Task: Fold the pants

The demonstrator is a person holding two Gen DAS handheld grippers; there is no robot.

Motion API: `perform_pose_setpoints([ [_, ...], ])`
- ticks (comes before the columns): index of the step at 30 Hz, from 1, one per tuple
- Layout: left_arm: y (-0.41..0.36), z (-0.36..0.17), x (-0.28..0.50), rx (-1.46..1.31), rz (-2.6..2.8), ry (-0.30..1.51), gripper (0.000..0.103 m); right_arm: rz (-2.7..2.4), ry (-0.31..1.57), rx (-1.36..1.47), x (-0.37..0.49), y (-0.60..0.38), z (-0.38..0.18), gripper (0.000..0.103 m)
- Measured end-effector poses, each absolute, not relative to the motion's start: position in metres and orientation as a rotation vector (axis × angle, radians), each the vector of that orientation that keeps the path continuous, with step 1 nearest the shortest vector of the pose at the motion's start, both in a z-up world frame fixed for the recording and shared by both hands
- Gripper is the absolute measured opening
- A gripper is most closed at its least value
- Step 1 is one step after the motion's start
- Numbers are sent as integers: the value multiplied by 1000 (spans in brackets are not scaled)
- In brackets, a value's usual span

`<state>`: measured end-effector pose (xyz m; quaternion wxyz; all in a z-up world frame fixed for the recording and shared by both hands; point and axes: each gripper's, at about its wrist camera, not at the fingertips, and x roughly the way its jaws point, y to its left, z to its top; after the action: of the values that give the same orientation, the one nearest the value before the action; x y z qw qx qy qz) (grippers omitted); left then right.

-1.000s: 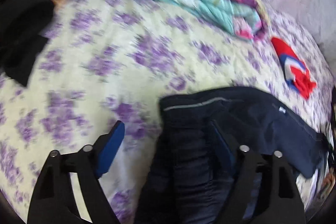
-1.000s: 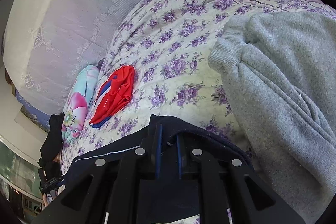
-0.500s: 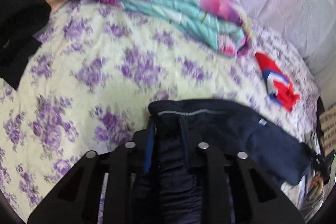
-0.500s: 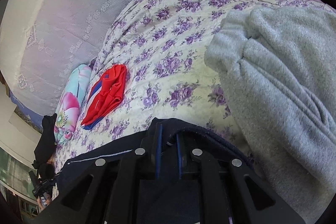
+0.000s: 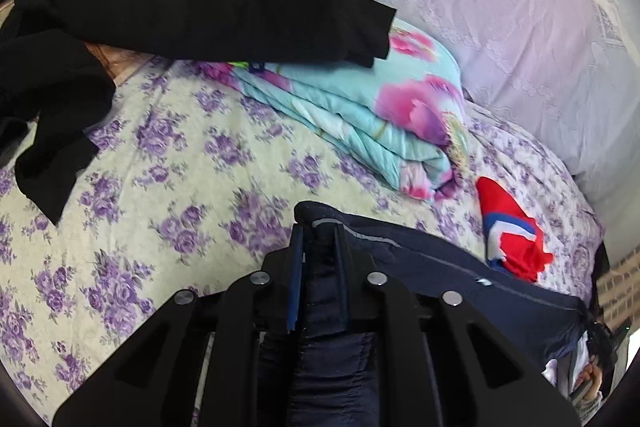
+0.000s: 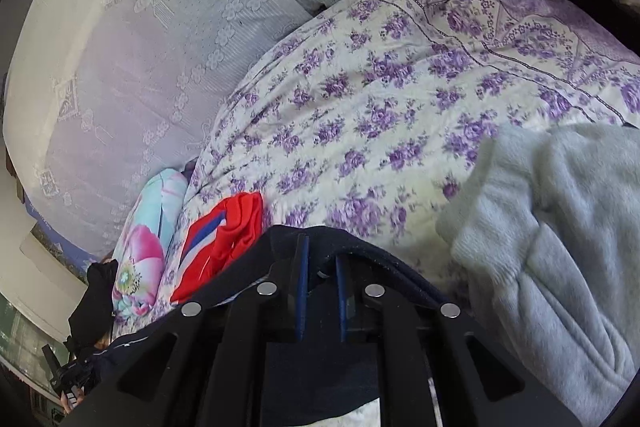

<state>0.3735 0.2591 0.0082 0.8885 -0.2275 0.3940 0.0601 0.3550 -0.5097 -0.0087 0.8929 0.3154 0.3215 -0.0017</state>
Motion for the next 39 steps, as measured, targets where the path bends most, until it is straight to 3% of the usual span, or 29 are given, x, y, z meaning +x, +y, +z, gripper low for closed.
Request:
perform_pose_setpoints([
  [7, 254, -41, 412, -444, 236, 907, 15, -78, 874, 565, 425, -504, -62, 13],
  [11, 257, -53, 413, -371, 342, 926, 17, -66, 915, 648, 435, -517, -69, 13],
  [12, 263, -50, 409, -358, 365, 914, 21, -44, 928, 670, 436, -520, -67, 13],
  [14, 278, -47, 401, -399, 358, 898, 41, -5, 948, 700, 437, -527, -63, 14],
  [18, 294, -38, 375, -360, 388, 891, 41, 59, 952, 909, 438, -550, -58, 14],
  [22, 285, -33, 350, -302, 382, 892, 43, 44, 1051, 1113, 447, -566, -75, 32],
  [23, 281, -32, 343, -284, 378, 889, 45, 44, 1008, 1172, 446, -571, -74, 51],
  [25, 274, -32, 335, -259, 369, 887, 46, 36, 919, 1205, 444, -579, -63, 64],
  [29, 255, -28, 323, -209, 348, 879, 46, -77, 871, 991, 442, -582, -28, 65],
  [33, 228, -19, 305, -140, 318, 833, 51, -26, 920, 528, 415, -513, -5, 69],
  [35, 214, -17, 292, -120, 284, 809, 65, 48, 924, 486, 385, -489, -14, 73],
  [39, 194, -29, 278, -85, 197, 827, 71, 88, 1024, 528, 363, -477, -53, 73],
])
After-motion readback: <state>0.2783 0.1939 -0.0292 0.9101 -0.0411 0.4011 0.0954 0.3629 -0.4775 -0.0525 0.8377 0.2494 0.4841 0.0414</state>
